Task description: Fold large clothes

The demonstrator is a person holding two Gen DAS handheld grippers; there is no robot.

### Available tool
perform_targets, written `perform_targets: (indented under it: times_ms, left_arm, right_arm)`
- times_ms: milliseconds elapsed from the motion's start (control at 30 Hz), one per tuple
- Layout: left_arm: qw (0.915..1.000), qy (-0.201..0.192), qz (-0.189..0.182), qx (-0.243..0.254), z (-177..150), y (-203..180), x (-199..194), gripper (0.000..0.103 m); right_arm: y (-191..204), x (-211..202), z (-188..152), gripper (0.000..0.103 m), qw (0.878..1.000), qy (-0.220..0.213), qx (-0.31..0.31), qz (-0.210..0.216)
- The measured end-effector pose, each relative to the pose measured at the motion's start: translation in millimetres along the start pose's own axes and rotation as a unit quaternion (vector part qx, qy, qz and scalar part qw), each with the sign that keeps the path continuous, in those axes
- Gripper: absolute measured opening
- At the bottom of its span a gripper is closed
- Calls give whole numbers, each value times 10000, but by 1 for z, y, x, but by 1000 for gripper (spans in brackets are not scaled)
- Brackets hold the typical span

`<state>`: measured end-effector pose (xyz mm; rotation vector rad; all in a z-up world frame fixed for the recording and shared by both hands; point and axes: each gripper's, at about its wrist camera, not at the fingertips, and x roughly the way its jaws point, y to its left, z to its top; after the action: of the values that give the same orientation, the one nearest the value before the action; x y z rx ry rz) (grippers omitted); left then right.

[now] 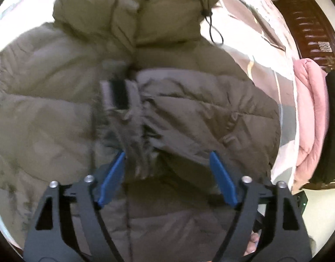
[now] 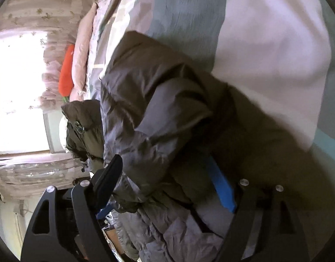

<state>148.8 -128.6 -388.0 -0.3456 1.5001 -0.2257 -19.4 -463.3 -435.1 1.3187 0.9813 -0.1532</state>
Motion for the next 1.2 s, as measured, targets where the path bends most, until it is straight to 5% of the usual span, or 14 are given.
perform_targets:
  times_ms: [133,233,267,333,500,767,933,1000,1067,1200]
  left_arm:
    - [9995,301,-95,14,-4,-8,30,85]
    - [9995,317,-47,49,-4,-14,38,23]
    - [9993,265,-248,-93,-2,-11,36,12]
    - [9993,106,-302,-181,5,-10,30,7]
    - [9971,-564,486,183,40,-18,9,5]
    - [9937,-616,911,211,43,-11,7,9]
    - [9952,-480,849,25,39,7,16,10]
    - [9947,-503,898,84,37,7,14,11]
    - [9939,-507,973,130,34,8,13,16]
    - [9929,-448,1098,35,32,13,13,26]
  right_arm:
    - [10,-1,-2,80,9997,10,-218,-82]
    - [5,-3,-6,80,9996,23,-245,-166]
    - [3,-4,-7,80,9995,31,-242,-188]
    - [0,-4,-8,80,9995,25,-231,-209]
    - [-2,-7,-12,80,9993,9,-290,-249]
    - [0,-15,-12,80,9985,-41,-377,-401]
    - [20,-52,-9,80,9915,-1084,-660,-299]
    - [37,-51,-3,80,9870,-1190,-1026,-345]
    - [49,-37,2,80,9825,-1092,-1376,-619]
    - [40,38,9,81,9508,-56,-1960,-2398]
